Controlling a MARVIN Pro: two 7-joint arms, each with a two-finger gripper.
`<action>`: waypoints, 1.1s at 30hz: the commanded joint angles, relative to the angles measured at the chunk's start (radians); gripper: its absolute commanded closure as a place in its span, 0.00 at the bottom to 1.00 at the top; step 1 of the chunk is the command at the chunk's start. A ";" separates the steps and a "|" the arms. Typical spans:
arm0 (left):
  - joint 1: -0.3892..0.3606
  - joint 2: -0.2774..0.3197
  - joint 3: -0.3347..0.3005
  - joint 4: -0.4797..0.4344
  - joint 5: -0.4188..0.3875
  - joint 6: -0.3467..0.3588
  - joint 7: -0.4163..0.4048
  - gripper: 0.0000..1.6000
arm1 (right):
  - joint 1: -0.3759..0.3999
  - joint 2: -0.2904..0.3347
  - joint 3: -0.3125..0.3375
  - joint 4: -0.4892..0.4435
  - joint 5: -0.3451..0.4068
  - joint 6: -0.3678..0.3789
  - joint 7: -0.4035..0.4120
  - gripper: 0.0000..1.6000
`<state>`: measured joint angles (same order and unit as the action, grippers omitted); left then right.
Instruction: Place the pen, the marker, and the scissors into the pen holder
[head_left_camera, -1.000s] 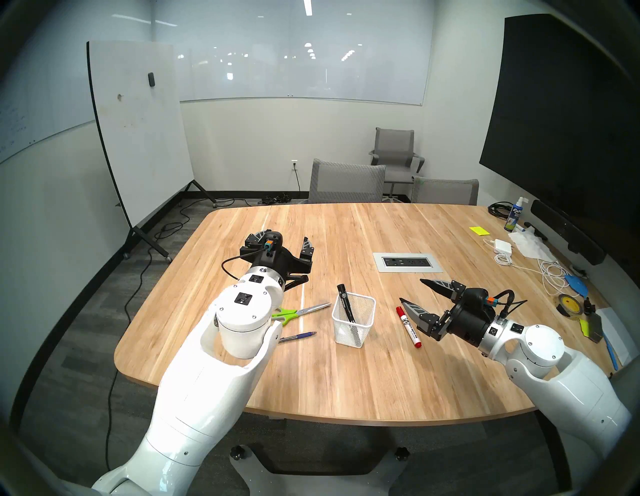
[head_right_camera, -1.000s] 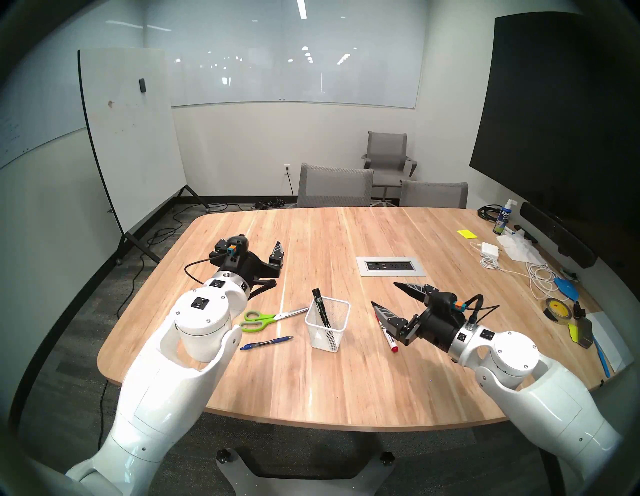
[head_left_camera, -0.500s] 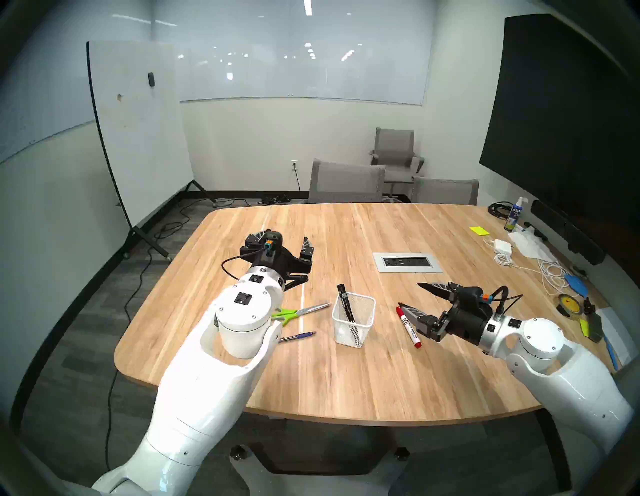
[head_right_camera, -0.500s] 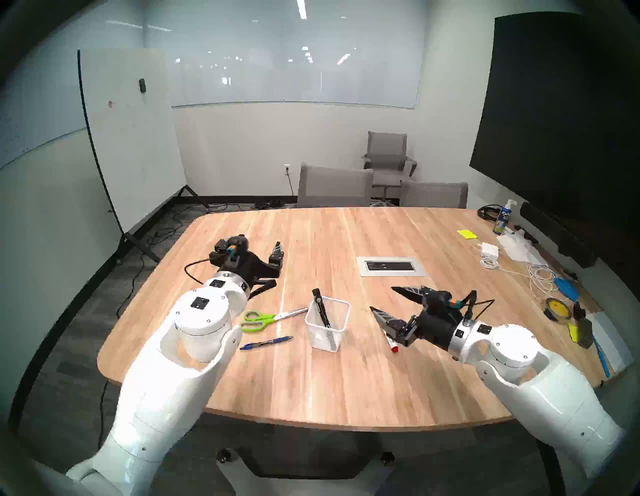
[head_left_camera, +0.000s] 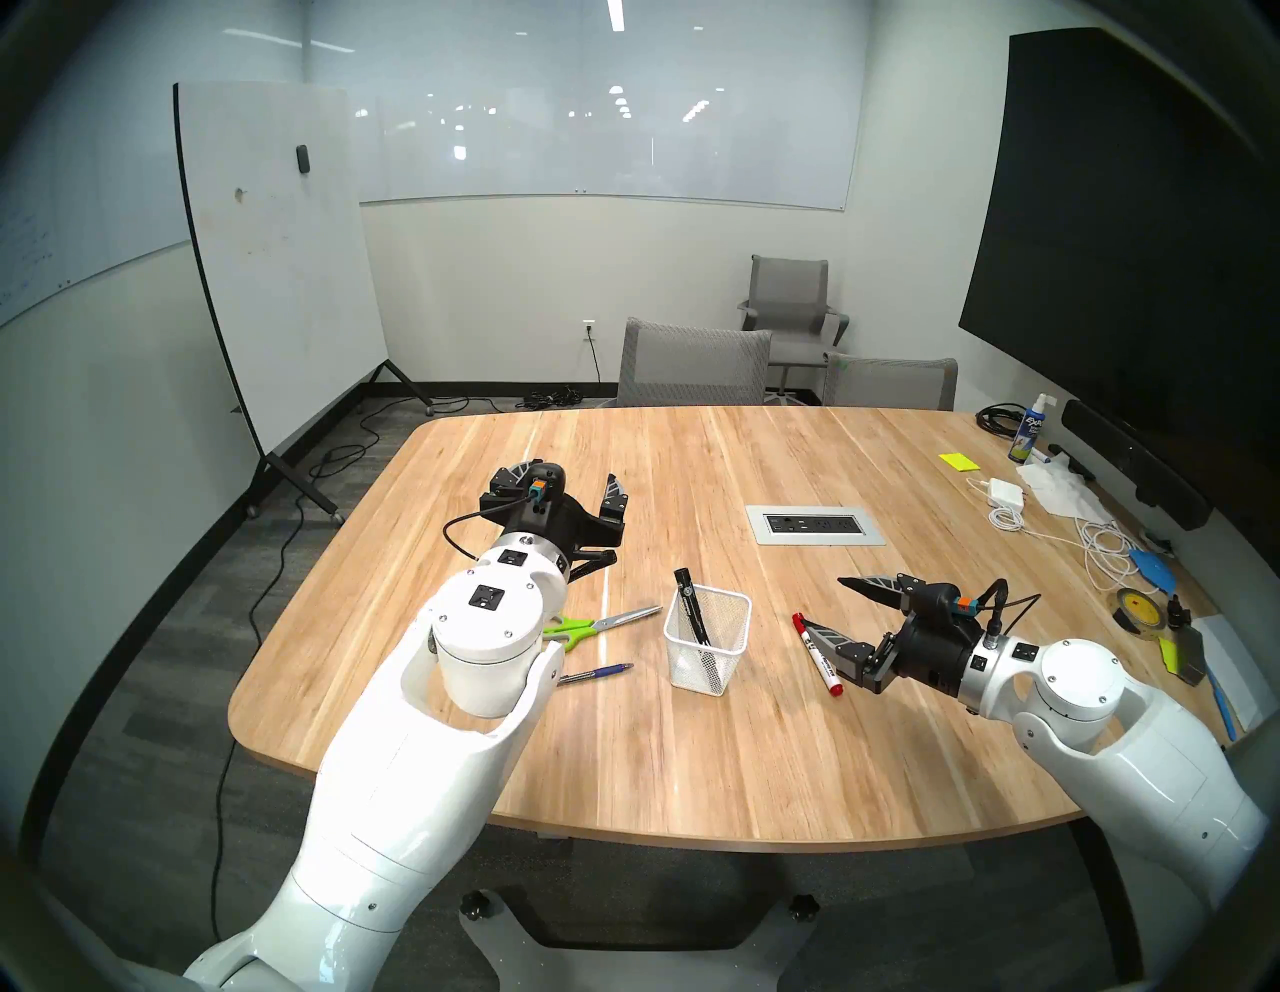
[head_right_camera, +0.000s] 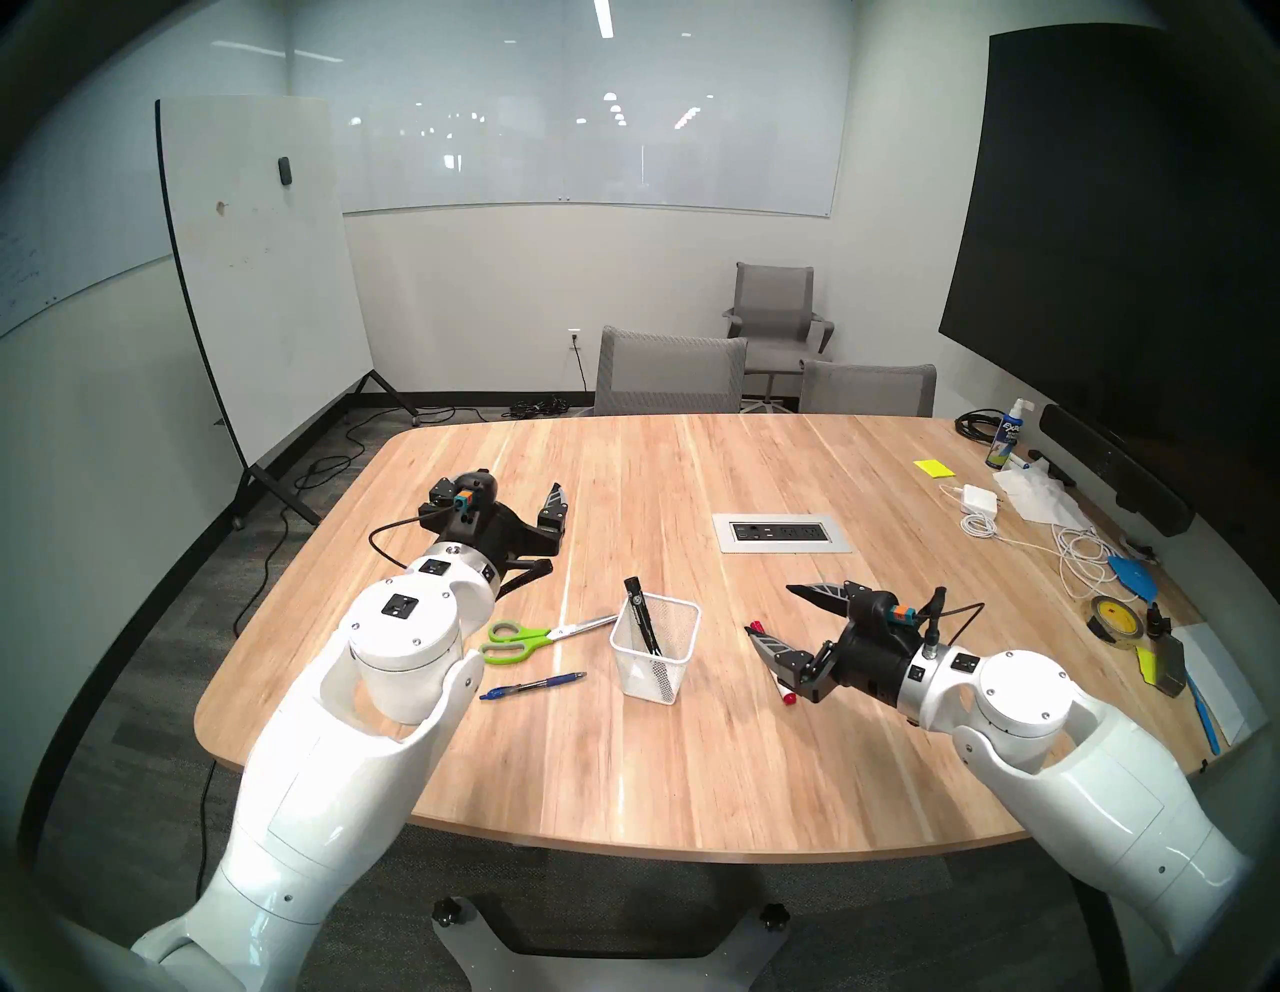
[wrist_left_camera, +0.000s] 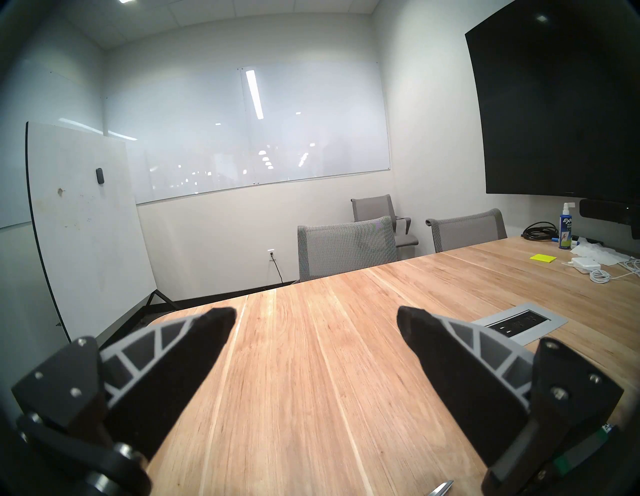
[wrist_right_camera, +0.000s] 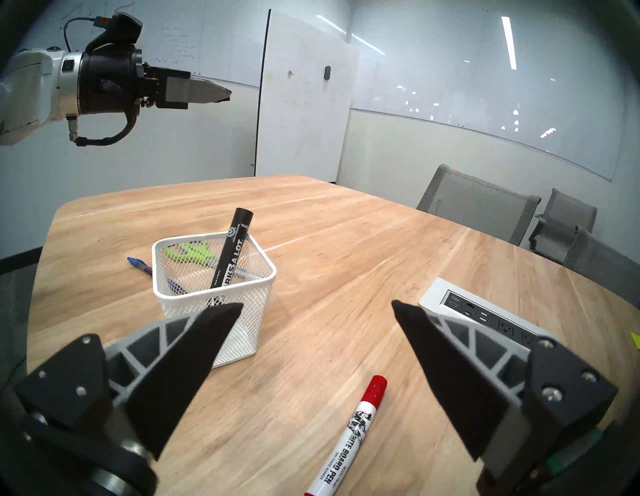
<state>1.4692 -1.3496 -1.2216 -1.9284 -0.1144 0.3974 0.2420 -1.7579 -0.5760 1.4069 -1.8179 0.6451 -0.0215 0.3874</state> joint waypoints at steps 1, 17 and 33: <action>-0.010 -0.002 -0.003 -0.019 0.001 -0.007 0.001 0.00 | 0.005 -0.001 0.009 -0.001 0.042 0.044 0.006 0.00; -0.010 -0.002 -0.003 -0.019 0.001 -0.007 0.001 0.00 | -0.052 -0.006 0.054 -0.034 0.131 0.175 -0.053 0.00; -0.010 -0.002 -0.003 -0.019 0.001 -0.007 0.001 0.00 | -0.017 0.020 0.012 -0.008 0.079 0.266 -0.053 0.00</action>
<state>1.4692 -1.3498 -1.2216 -1.9284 -0.1143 0.3974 0.2418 -1.8039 -0.5682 1.4129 -1.8209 0.7255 0.2272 0.3326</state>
